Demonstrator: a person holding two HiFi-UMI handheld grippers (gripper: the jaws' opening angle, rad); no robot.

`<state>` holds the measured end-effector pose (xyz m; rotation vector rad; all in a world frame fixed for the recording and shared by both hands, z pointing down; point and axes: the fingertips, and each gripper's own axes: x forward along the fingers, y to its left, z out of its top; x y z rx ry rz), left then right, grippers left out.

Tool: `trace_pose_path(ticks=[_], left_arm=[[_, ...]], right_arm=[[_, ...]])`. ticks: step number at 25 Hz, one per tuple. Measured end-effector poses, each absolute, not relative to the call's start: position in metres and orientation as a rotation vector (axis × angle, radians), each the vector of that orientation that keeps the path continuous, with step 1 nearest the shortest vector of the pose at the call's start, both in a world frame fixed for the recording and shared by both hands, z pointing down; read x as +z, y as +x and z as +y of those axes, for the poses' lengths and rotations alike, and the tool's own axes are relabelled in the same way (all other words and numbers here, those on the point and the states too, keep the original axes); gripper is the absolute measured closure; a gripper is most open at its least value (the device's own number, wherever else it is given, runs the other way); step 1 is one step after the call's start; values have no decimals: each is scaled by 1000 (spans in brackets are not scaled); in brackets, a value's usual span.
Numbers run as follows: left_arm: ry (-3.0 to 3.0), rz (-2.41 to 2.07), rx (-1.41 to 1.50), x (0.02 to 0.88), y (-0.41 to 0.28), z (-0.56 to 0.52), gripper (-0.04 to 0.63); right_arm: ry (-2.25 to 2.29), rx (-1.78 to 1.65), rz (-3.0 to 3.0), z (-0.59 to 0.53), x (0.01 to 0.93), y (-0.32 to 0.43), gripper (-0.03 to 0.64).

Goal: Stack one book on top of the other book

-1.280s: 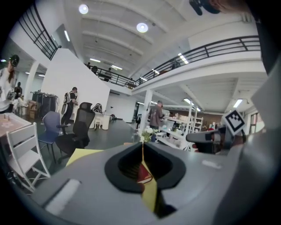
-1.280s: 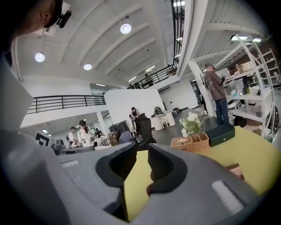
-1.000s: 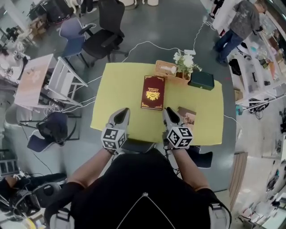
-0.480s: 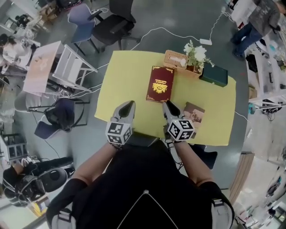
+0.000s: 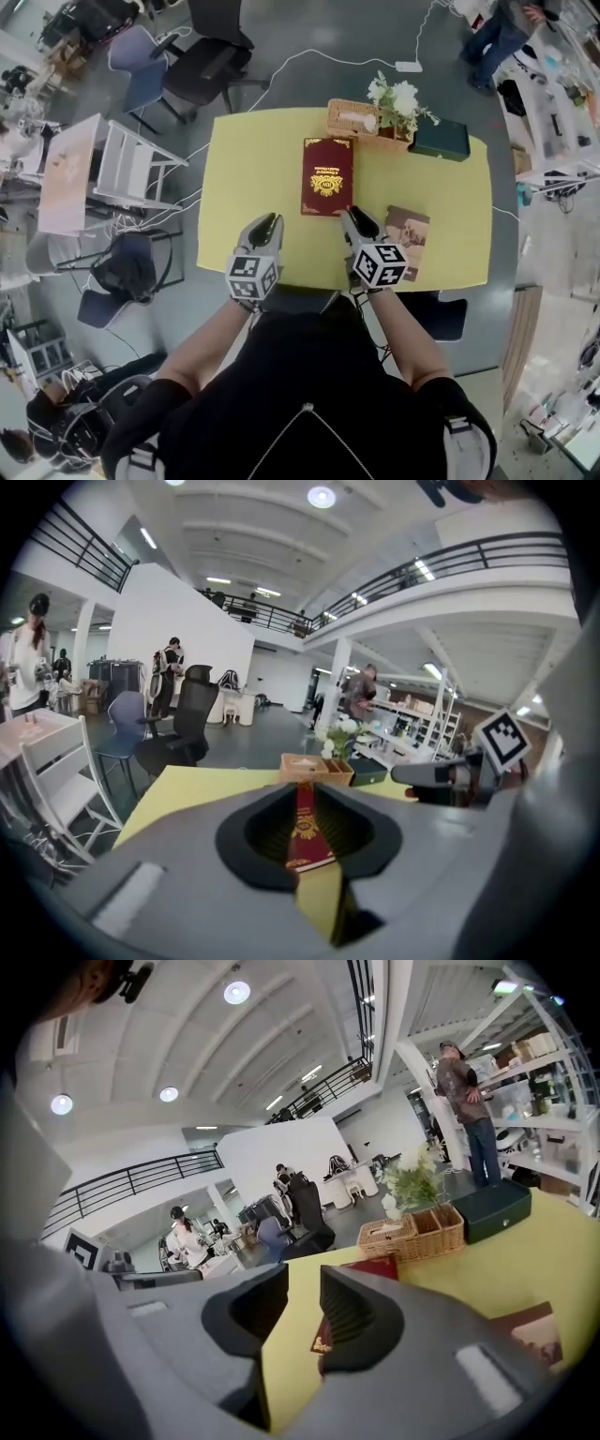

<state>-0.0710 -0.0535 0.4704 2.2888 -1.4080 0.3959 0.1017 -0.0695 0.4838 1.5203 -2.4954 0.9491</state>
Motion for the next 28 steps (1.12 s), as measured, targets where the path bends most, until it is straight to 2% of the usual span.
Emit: trace_pose_path(ticks=[12,20,28], left_arm=[[2196,-1208,480,606,-63,-97,402],[2079,-1117,532,703,-47,-123,364],[2005,-1083,476,738,-31,-136,327]], right_arm=[[1533,1112,-2250,-112,629,122,378],[1487,1221,-2137,-129,712,122,353],[1471,1279,-2111,-138,746,120,330]])
